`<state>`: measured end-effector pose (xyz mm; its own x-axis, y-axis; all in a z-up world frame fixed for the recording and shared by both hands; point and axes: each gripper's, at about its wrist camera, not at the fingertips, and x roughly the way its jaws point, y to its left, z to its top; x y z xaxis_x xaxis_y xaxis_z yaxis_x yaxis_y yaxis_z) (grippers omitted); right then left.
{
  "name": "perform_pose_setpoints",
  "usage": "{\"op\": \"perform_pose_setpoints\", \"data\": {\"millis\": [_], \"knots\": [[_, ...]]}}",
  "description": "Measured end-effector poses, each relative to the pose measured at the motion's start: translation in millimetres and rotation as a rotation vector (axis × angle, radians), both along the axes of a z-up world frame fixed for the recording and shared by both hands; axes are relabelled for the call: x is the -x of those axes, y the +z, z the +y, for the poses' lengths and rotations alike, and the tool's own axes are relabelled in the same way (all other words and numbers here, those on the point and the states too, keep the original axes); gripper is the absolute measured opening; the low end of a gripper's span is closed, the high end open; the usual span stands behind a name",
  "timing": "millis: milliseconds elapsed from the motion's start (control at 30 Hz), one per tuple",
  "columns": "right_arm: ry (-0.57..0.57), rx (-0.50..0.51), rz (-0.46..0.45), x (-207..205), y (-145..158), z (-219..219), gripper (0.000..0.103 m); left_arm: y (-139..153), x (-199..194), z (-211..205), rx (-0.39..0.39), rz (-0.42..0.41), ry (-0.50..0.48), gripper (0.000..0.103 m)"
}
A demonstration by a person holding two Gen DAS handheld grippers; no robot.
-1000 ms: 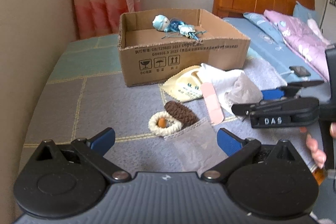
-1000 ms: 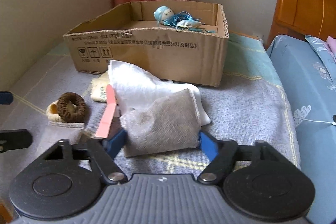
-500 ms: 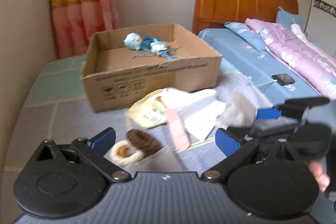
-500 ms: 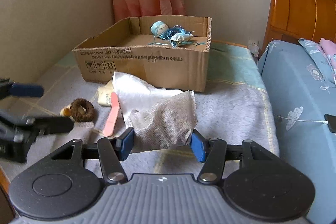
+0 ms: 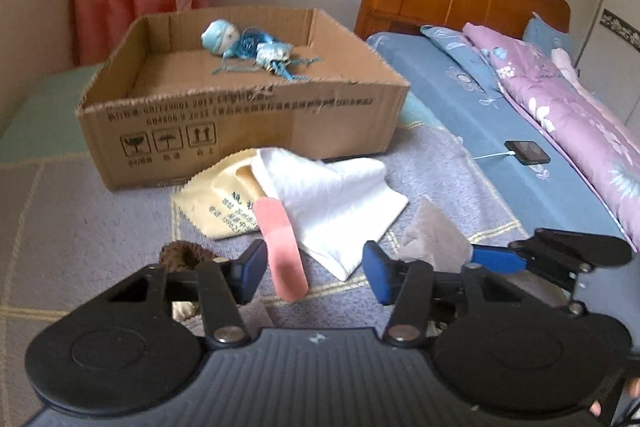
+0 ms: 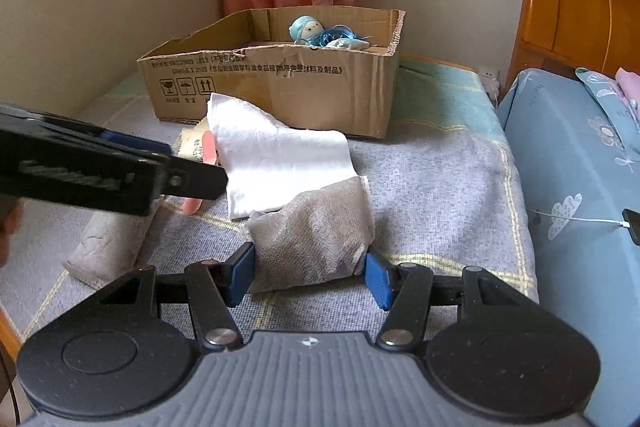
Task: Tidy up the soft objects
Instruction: 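Close the right gripper on the grey sachet while the left gripper grasps the pink strip, then carry the pink strip and grey sachet to the box and open the left gripper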
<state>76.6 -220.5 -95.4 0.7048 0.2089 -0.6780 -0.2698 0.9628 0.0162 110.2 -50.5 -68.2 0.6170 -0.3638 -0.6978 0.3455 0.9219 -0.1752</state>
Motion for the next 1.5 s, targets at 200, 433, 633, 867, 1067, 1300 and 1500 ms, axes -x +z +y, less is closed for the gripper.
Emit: {"op": "perform_pose_setpoints", "data": {"millis": [200,433,633,867,1067,1300,1500], "knots": [[0.018,-0.004,-0.010,1,-1,-2,0.063,-11,-10,5,0.014,0.037,0.042,0.048],[0.029,-0.001,-0.015,1,-2,-1,0.064,-18,-16,10,0.043,0.048,0.064,0.041],[0.031,0.001,-0.016,0,-2,-1,0.065,-18,-19,11,0.045,0.048,0.068,0.028],[0.030,0.004,-0.018,0,-3,0,0.065,-17,-17,14,0.041,0.054,0.064,0.018],[0.026,0.008,-0.013,-1,-1,0,0.064,-12,-12,13,0.015,0.043,0.044,0.017],[0.036,0.014,-0.020,2,6,-1,0.062,6,-2,10,-0.044,0.011,-0.015,0.017],[0.056,0.047,-0.043,8,14,2,0.061,17,6,8,-0.067,-0.008,-0.059,0.017]]}}
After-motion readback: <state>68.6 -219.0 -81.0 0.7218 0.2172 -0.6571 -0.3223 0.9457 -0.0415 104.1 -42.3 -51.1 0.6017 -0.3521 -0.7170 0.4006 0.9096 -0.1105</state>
